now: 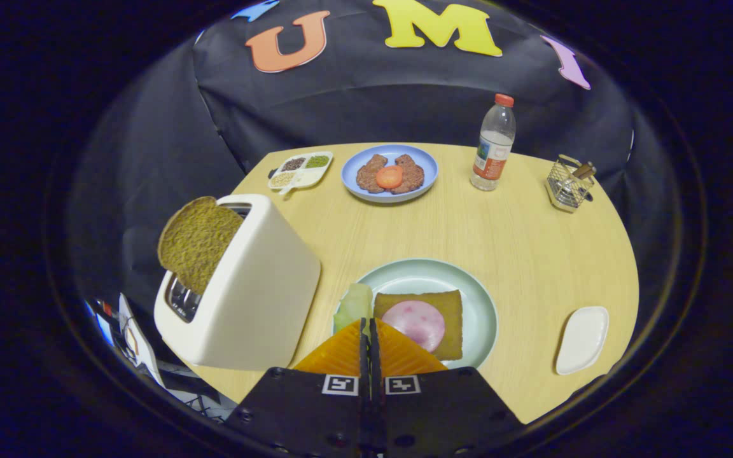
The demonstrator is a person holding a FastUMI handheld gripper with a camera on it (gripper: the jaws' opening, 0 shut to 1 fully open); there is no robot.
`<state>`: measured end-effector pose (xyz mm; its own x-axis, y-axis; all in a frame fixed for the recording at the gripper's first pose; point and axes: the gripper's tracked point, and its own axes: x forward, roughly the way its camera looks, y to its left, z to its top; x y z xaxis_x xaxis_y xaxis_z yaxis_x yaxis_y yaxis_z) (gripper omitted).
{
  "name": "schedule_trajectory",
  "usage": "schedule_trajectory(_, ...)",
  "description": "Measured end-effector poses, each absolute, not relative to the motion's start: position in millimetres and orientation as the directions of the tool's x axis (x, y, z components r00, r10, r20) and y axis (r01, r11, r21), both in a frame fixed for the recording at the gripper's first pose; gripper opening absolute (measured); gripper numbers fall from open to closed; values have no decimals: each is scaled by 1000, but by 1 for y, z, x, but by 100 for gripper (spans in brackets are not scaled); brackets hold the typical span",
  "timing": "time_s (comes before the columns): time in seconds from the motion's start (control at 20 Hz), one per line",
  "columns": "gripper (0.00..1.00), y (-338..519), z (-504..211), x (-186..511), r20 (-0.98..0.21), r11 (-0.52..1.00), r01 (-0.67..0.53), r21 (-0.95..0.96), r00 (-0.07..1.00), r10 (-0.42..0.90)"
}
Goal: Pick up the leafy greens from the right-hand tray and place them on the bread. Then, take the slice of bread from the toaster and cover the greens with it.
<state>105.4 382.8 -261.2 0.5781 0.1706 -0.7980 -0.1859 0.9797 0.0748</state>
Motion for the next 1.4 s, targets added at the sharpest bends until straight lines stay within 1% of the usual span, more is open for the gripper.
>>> schedule_trajectory(0.25,1,363,-282,138,-809,987,-145,70,571,141)
schedule_trajectory(0.55,1,355,-311,163,-828,987,-143,73,543,140)
schedule_trajectory(0.65,6,353,-314,169,-822,988,-133,74,553,136)
schedule_trajectory(0.7,6,352,-316,171,-820,989,-130,72,556,133)
schedule_trajectory(0.8,18,353,-313,168,-817,989,-131,72,560,134)
schedule_trajectory(0.85,19,352,-310,165,-812,989,-131,72,568,134)
schedule_trajectory(0.9,25,351,-305,163,-804,989,-128,68,580,131)
schedule_trajectory(1.05,56,347,-290,154,-777,990,-134,35,619,111)
schedule_trajectory(1.2,79,350,-267,141,-749,988,-153,21,652,116)
schedule_trajectory(1.35,88,359,-238,129,-713,984,-179,-9,691,119)
schedule_trajectory(1.4,88,363,-222,126,-688,983,-183,-24,716,116)
